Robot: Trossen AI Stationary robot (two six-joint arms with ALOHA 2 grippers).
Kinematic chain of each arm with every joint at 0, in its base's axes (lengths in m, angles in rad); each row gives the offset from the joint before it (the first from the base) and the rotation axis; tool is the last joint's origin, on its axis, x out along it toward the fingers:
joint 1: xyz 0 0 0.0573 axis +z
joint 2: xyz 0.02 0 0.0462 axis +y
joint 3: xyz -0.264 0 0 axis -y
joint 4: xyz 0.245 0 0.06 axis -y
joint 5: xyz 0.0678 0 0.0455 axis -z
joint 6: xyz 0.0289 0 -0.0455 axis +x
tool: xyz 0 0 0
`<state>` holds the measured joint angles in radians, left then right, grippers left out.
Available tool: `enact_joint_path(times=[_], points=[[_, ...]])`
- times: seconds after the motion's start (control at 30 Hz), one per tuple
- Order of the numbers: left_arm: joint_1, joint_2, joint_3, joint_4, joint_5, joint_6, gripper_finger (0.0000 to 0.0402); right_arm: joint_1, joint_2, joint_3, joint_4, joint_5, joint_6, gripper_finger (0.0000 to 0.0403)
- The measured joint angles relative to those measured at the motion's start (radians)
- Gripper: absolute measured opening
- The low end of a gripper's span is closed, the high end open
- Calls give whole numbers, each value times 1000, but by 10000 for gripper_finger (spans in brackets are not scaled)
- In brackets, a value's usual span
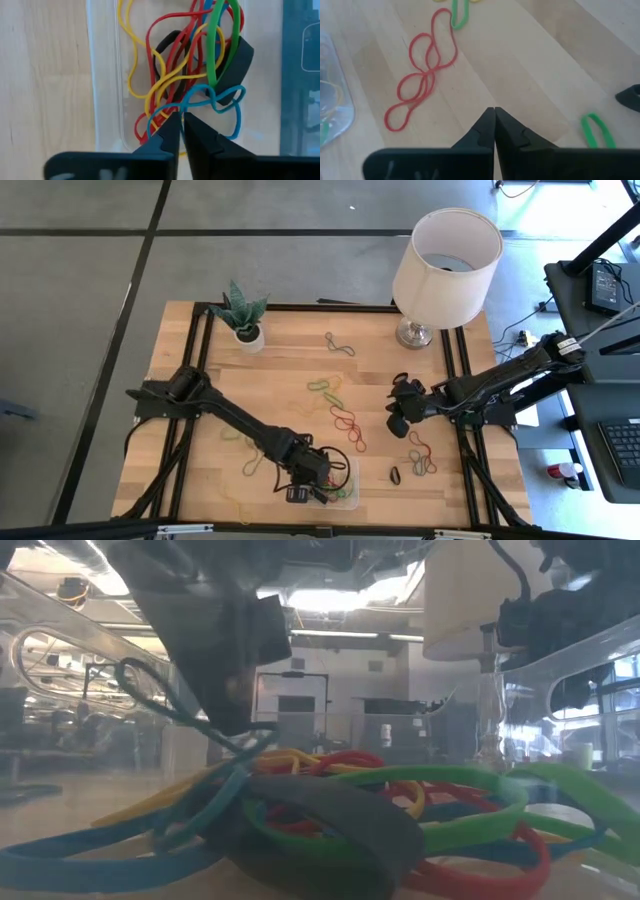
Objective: Pick and place rubber bands into bin
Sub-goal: Put the blue rubber band into the transparent bin, then put the yellow rubber band into the transparent bin
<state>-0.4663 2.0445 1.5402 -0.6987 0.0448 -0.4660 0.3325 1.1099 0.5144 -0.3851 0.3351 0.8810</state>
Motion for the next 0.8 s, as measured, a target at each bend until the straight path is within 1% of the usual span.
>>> enact_joint_path(times=[0.3,0.43,0.6,0.7,0.8], points=[[4,-10,5,-12,0,-35,117,0,0,0,0,0,-24,8],[5,-39,50,-66,-13,-44,141,0,0,0,0,0,-27,8],[6,-76,96,-123,-35,-63,140,0,0,0,-1,0,-28,8],[6,-110,111,-183,-44,-143,125,0,0,0,-2,0,-29,8],[5,-154,111,-231,-51,-258,96,0,0,0,-2,0,-29,8]])
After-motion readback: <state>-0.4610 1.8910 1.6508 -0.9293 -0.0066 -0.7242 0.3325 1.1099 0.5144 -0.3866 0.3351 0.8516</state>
